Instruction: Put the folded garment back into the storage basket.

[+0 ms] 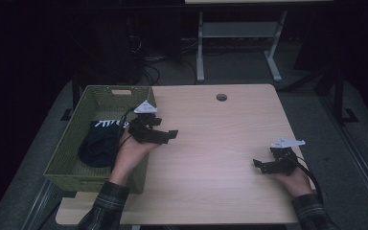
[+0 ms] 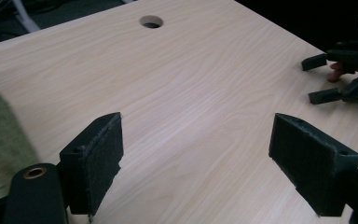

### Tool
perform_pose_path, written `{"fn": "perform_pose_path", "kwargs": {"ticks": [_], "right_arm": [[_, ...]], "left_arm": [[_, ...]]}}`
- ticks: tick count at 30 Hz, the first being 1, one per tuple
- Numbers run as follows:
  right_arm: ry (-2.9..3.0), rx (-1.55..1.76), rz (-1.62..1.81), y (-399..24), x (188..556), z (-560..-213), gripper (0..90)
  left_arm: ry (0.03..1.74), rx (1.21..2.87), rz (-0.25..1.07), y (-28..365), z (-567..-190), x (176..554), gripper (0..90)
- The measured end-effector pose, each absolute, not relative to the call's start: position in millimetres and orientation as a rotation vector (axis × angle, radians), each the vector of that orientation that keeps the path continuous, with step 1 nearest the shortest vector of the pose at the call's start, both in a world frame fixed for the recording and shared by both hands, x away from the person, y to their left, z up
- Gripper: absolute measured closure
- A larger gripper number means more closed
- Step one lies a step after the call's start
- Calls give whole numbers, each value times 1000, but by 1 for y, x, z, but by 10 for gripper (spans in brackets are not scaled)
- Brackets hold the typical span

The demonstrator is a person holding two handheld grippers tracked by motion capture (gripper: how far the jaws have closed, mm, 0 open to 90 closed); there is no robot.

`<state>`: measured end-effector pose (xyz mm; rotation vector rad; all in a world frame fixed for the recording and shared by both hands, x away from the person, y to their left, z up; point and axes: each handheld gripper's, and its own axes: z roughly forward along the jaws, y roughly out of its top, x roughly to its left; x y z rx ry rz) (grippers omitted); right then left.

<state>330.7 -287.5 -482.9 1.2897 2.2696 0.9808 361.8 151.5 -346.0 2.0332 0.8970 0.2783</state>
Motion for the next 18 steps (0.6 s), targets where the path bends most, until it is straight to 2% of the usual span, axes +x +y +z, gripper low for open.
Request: {"fn": "perform_pose_path", "kwargs": {"ticks": [10,18], "right_arm": [[2271,1290,981,-287,331,-483,93],[2271,1289,981,-288,331,-483,93]], "left_arm": [[830,2066,239,111,-369,351,168],[802,2103,238,93,-389,346,168]]}}
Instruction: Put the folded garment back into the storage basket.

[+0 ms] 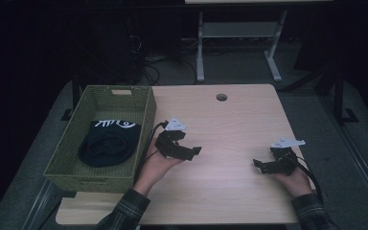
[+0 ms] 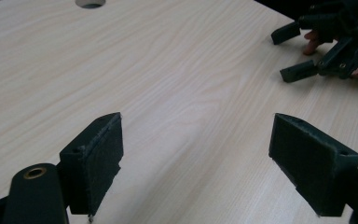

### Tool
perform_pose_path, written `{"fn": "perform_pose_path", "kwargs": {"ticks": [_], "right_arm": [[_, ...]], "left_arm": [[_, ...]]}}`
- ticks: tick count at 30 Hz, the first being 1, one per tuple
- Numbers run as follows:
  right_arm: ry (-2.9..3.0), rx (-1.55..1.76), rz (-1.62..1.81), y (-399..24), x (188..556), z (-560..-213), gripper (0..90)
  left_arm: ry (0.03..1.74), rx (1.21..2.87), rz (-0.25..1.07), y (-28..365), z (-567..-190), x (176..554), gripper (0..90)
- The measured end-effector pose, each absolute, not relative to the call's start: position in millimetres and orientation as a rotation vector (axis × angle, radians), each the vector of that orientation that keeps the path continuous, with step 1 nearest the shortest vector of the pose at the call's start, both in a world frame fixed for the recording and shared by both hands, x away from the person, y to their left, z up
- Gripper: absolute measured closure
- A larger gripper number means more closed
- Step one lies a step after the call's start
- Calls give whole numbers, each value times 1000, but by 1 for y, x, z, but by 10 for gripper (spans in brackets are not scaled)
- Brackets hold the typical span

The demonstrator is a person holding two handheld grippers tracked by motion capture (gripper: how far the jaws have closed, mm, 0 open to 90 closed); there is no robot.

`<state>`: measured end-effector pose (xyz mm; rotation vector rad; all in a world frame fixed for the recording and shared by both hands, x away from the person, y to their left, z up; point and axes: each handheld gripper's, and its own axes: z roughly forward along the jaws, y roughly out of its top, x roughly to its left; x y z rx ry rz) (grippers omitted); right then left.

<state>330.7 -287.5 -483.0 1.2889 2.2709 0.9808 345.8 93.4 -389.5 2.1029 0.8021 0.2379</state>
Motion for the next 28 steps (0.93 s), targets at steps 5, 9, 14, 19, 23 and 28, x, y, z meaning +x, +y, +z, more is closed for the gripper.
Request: {"fn": "perform_pose_path", "kwargs": {"ticks": [5,9,14,19,23,28], "right_arm": [[2271,1289,981,-288,331,-483,93],[2271,1289,982,-287,331,-483,93],[2271,1282,983,-288,331,-483,93],[2271,1281,983,-288,331,-483,93],[2271,1281,983,-288,331,-483,92],[2271,1281,983,-288,331,-483,93]], "left_arm": [[799,2134,239,86,-414,345,168],[817,2158,215,83,-431,346,164],[826,2201,210,79,-445,346,158],[826,2275,213,74,-459,345,146],[831,2304,203,72,-465,345,133],[814,2316,223,70,-468,342,126]]}}
